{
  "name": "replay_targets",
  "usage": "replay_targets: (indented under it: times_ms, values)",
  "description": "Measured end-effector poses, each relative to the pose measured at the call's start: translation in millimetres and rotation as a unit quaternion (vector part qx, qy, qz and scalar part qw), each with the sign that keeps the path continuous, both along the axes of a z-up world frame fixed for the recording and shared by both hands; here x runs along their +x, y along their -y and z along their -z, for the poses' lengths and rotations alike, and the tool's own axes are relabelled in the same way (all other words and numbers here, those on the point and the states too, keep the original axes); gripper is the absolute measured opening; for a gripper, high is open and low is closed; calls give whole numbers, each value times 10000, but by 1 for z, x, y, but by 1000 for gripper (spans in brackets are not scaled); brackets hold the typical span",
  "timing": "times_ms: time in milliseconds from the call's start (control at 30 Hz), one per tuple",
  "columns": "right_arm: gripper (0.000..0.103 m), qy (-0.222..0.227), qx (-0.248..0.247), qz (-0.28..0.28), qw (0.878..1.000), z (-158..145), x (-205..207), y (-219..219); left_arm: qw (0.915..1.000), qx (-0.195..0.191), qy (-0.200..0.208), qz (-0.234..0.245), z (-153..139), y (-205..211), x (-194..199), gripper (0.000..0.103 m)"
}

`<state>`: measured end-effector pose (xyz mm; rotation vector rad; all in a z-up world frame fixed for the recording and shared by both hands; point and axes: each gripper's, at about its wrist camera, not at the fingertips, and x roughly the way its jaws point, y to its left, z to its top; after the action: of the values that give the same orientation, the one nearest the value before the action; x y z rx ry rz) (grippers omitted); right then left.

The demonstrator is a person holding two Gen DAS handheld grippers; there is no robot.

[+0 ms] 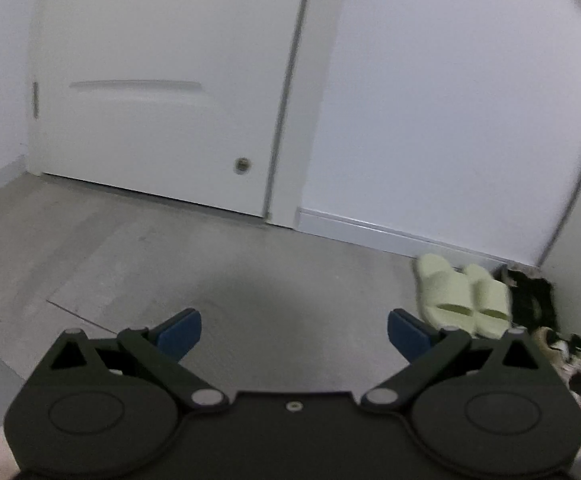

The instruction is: Organize scattered shoes

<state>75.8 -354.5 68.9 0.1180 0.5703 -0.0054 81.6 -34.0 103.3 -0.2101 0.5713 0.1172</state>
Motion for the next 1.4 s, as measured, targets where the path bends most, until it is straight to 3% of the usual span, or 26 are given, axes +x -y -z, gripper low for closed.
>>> replay_targets:
  times_ms: [100, 400, 1000, 1400]
  values:
    - [103, 11, -114, 24, 9999, -11, -13, -2, 9998, 166, -9, 53, -3, 8, -6, 101]
    - [103, 184, -544, -6, 9984, -24, -55, -6, 9996, 130, -224, 123, -5, 19, -30, 101]
    - [103, 266, -261, -134, 9992, -28, -112, -20, 9980, 165, -433, 426, -8, 44, -79, 101]
    - [103, 228, -442, -140, 9987, -24, -128, -26, 9965, 121, -595, 583, -4, 53, -94, 101]
